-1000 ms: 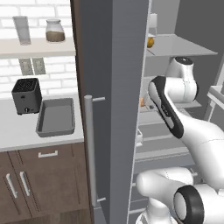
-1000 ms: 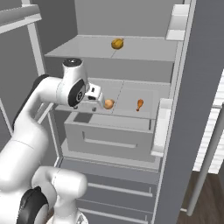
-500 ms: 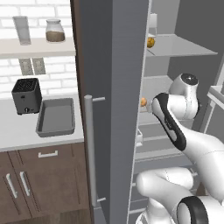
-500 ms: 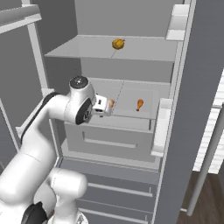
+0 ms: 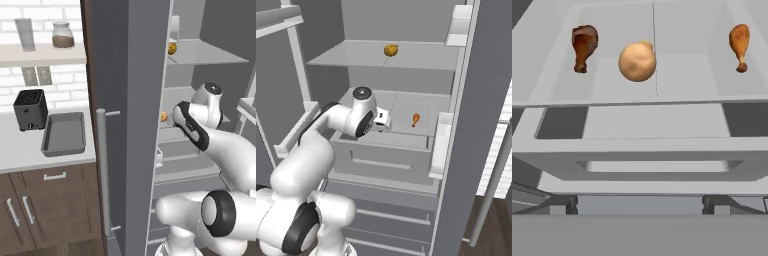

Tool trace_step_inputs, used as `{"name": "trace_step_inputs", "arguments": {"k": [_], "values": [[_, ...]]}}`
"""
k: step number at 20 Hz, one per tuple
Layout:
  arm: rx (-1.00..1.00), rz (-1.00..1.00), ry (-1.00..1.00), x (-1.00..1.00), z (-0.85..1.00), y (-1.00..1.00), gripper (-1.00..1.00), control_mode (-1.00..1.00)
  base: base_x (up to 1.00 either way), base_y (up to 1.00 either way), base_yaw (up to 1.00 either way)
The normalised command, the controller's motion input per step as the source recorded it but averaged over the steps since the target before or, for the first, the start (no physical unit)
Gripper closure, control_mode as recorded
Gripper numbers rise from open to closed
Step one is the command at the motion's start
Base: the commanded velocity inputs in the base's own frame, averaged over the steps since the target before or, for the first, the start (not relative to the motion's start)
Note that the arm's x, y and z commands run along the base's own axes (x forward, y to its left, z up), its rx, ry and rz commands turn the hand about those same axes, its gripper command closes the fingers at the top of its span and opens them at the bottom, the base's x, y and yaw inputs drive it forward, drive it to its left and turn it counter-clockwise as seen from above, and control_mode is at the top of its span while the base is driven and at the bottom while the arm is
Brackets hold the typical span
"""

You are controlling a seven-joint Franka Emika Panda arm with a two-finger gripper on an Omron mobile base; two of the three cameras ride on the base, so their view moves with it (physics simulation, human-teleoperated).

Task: Place one squash and one chicken drumstick in each tupperware on the nearby counter, to pack two identical lunches.

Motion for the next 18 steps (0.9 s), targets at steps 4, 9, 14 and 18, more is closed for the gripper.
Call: {"name": "trace_step_inputs", "arguments": {"k": [4, 9, 14, 18], "values": [[0.02, 0.00, 0.00, 0.44, -0.01, 0.00, -1.00, -1.00, 0.00, 0.00, 0.00], [0.00, 0.02, -0.01, 0.37, -0.17, 0.00, -1.00, -1.00, 0.00, 0.00, 0.00], [0.00, 0.01, -0.05, 0.34, -0.24, 0.00, -1.00, -1.00, 0.00, 0.00, 0.00], [0.00, 0.01, -0.02, 0.32, -0.17, 0.00, -1.00, -1.00, 0.00, 0.00, 0.00]]}}
